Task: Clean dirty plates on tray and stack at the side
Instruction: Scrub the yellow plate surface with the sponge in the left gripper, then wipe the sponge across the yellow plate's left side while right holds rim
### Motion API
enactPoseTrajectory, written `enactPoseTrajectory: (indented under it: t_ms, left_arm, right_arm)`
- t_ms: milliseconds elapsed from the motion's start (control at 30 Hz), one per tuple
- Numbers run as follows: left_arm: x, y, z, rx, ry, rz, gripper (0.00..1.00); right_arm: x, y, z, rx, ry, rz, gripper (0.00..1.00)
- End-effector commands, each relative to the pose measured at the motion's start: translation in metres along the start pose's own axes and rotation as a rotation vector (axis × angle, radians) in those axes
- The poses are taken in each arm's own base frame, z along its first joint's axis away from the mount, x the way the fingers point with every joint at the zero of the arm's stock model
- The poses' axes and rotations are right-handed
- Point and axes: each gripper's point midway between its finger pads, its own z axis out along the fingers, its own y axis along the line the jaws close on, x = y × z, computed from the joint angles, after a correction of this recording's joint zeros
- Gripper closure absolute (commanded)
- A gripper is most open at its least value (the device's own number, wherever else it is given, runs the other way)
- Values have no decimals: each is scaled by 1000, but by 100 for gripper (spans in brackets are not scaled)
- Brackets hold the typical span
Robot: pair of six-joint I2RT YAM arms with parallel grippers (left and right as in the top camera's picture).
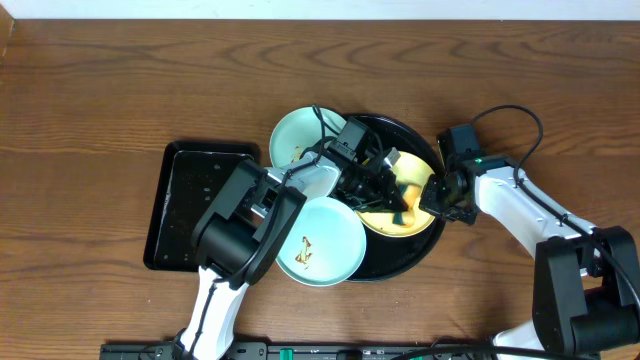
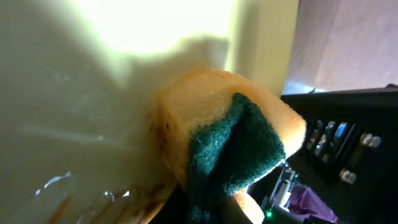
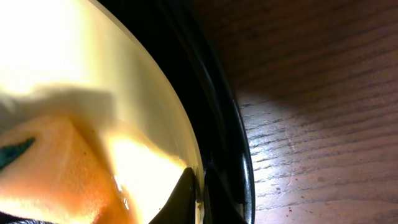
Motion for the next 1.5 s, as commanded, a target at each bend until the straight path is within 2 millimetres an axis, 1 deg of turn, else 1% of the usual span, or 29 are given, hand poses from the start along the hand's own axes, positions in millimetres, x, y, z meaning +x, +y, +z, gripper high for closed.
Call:
enactPoseTrajectory:
  t_ms: [0,200,400,600,700,800,867,1033,1133,1333,1467]
  left_arm:
    - [5,30,4,-107,-9,-5,93]
    - [-1,38,-1,-183,-34,27,93]
    - [-13,52,-14,-340,-68,72,93]
    - [-29,52,-31,-469,-93,125,93]
    - [-34,53,-38,-518,-102,141,93]
    - [-34,60,-46,-584,-104,129,93]
    - [-30,71,-53,-653,-98,110,93]
    - [-23,85,-65,-754,-87,85,92]
    - [-23,88,-71,-789,-85,80,92]
    - [-30,88,-88,-885,-109,83,93]
    - [-32,84,-88,-880,-110,91,93]
  right_arm:
    - [6,-12,6,52,7,1,99]
    - [6,-12,6,52,8,-6,99]
    - [6,-12,6,52,8,-7,98]
    - [6,-12,6,52,8,-7,99]
    - [6,-12,6,52,8,-6,99]
    - [6,-12,6,52,8,-7,98]
    - [6,-12,6,52,8,-6,98]
    - [6,-12,6,52,8,-7,99]
    - [6,-12,6,52,9,-6,99]
    - [7,-12,6,54,11,-7,98]
    - [7,-12,6,54,12,-7,99]
